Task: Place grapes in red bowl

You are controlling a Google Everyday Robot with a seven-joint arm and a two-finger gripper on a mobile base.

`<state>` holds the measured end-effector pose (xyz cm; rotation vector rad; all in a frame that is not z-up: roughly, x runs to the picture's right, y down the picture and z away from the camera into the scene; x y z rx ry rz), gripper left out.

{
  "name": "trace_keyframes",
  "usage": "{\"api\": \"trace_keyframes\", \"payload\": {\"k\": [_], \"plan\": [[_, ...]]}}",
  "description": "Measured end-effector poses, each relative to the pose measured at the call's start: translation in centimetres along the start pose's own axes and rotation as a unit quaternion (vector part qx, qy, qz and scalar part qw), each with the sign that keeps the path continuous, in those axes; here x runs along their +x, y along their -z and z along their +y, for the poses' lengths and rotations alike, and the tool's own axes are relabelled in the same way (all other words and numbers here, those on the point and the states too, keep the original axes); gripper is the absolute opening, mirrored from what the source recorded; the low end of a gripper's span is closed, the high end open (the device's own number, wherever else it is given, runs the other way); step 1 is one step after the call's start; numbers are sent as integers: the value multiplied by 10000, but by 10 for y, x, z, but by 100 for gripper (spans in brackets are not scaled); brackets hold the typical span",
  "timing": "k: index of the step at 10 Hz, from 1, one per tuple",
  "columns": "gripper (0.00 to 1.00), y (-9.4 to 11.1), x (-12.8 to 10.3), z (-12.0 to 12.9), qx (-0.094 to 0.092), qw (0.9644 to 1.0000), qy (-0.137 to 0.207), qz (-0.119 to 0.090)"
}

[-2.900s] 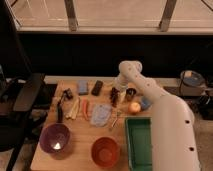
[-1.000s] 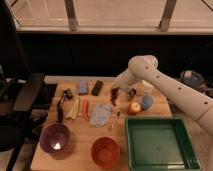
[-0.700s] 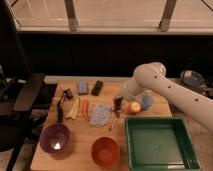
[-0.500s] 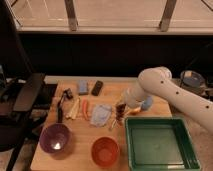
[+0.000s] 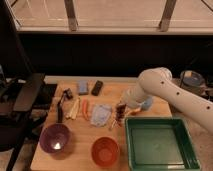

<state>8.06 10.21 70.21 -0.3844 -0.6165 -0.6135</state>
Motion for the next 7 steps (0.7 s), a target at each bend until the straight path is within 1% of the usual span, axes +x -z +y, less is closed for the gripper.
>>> {"api": "trace_keyframes", "payload": {"k": [2, 3, 4, 5, 7], "plan": [[0, 0, 0, 1, -18, 10000, 22, 13], [0, 0, -4, 1, -76, 9999, 143, 50], [0, -3, -16, 2, -127, 9994, 307, 61], [0, -3, -27, 8, -151, 9990, 414, 68], [0, -3, -59, 27, -149, 9982, 588, 22]]}}
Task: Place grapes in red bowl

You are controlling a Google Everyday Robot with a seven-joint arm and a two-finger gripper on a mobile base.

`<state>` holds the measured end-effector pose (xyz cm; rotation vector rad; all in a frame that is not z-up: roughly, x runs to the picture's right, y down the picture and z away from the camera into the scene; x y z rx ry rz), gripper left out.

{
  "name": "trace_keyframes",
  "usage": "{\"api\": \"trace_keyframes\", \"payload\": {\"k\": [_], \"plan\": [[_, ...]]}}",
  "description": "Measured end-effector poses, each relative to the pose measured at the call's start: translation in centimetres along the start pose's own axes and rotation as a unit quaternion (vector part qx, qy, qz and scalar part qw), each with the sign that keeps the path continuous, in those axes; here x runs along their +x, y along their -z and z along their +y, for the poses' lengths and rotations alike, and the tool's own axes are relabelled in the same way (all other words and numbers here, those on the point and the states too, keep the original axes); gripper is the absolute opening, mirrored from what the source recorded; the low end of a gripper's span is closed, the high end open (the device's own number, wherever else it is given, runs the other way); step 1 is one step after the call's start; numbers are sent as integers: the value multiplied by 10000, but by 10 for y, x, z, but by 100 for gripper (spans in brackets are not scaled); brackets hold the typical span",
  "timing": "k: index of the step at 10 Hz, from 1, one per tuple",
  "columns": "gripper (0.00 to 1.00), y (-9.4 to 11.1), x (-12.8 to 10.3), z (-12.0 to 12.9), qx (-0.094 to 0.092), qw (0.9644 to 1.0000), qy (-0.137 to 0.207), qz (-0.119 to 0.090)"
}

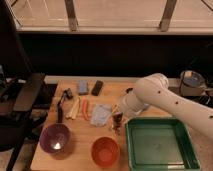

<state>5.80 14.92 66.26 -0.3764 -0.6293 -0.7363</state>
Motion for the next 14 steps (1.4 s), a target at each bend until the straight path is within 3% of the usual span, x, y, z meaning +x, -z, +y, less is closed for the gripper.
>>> {"api": "trace_keyframes", "payload": {"k": [3, 5, 6, 9, 11, 13, 14], "plan": [[0, -11, -63, 28, -14, 9994, 268, -205], [2, -37, -95, 35, -55, 9983, 417, -403], [10, -49, -103, 38, -63, 9979, 447, -466], [39, -61, -101, 42, -40, 9977, 390, -555], [61, -61, -96, 46, -25, 9984, 289, -494], [72, -60, -91, 50, -6, 9989, 138, -452], [73, -62, -89, 53, -7, 9990, 9, -457]]}}
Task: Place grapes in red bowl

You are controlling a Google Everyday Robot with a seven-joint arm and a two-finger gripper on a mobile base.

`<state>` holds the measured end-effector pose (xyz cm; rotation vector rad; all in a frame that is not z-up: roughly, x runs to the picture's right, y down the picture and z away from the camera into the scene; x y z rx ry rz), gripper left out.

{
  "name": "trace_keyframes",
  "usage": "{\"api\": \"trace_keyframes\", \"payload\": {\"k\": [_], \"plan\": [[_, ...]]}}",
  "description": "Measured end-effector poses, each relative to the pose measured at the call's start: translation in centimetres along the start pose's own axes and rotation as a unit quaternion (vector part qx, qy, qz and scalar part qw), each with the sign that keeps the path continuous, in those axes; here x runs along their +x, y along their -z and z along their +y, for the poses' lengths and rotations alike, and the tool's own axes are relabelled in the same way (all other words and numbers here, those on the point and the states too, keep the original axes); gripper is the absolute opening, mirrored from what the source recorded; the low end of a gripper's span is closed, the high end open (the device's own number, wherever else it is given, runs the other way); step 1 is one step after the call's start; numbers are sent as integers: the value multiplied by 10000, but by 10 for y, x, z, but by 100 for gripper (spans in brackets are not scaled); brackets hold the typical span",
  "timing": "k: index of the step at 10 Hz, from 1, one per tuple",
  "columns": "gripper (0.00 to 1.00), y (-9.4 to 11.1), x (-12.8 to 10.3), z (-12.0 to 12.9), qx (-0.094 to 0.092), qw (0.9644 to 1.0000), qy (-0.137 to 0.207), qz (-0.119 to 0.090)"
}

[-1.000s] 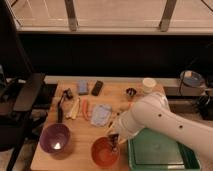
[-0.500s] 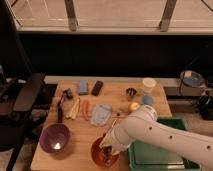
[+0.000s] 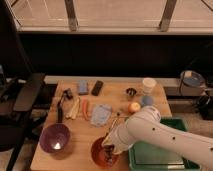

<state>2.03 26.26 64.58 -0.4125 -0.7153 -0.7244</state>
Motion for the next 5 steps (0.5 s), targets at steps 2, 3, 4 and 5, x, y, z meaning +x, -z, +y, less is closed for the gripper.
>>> {"api": "trace_keyframes", "payload": {"k": [2, 3, 4, 5], "plan": [[73, 0, 0, 1, 14, 10000, -47, -24], [73, 0, 0, 0, 19, 10000, -30, -26], [73, 4, 1, 0, 32, 10000, -17, 32], [73, 11, 4, -2, 56, 9999, -64, 145]]}}
